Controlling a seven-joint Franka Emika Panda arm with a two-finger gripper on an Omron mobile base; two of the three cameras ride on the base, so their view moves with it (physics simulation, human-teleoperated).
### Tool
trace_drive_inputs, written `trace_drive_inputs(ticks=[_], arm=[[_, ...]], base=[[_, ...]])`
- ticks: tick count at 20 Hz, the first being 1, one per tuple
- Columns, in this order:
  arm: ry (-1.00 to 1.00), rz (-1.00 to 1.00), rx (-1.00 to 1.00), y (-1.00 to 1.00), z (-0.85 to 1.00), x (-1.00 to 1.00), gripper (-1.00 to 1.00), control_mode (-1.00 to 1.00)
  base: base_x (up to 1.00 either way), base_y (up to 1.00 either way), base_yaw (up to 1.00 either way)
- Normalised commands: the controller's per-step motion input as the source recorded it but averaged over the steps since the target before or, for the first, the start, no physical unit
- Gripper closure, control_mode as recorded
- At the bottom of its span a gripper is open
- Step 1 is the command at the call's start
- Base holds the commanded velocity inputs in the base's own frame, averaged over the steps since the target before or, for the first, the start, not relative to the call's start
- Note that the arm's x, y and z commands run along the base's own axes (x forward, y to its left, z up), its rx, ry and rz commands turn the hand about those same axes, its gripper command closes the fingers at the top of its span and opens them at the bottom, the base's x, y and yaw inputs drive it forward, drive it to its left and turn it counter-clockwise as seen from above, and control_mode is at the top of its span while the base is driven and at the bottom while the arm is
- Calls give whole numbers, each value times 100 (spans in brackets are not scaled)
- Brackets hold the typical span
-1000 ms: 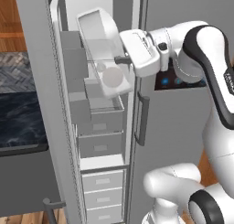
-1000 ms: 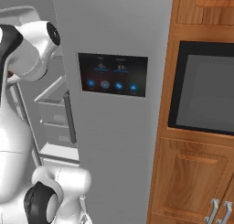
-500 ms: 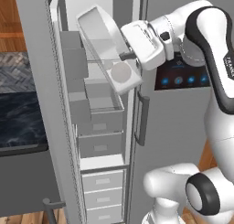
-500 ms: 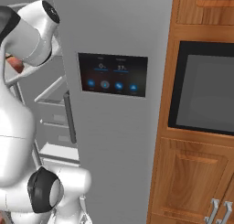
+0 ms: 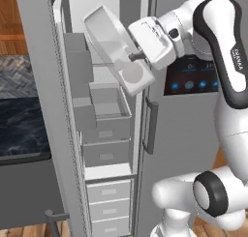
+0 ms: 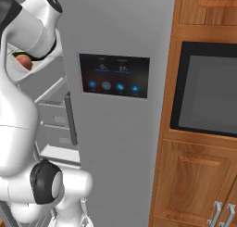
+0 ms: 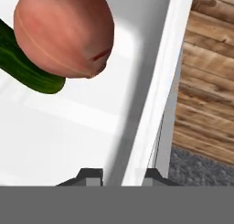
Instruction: Take the onion and cucumber out of the freezer and place them in the tupperware container on the counter. Then put the tupperware containing the vegetables back in the freezer.
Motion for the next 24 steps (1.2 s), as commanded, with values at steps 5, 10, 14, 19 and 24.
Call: trace_drive_inputs(ticks=[5,10,14,19,24], arm=[[-7,0,-4,0,-2,38,100,-100],[-6,0,-3,0,-1,31,100,-100],[-6,0,-3,0,0,27,100,-100],[-6,0,-3,0,-1,30,100,-100],[-2,-2,-3,0,-3,41,100,-100]], base=[[0,0,0],[0,0,0],[0,0,0],[0,0,0],[0,0,0]])
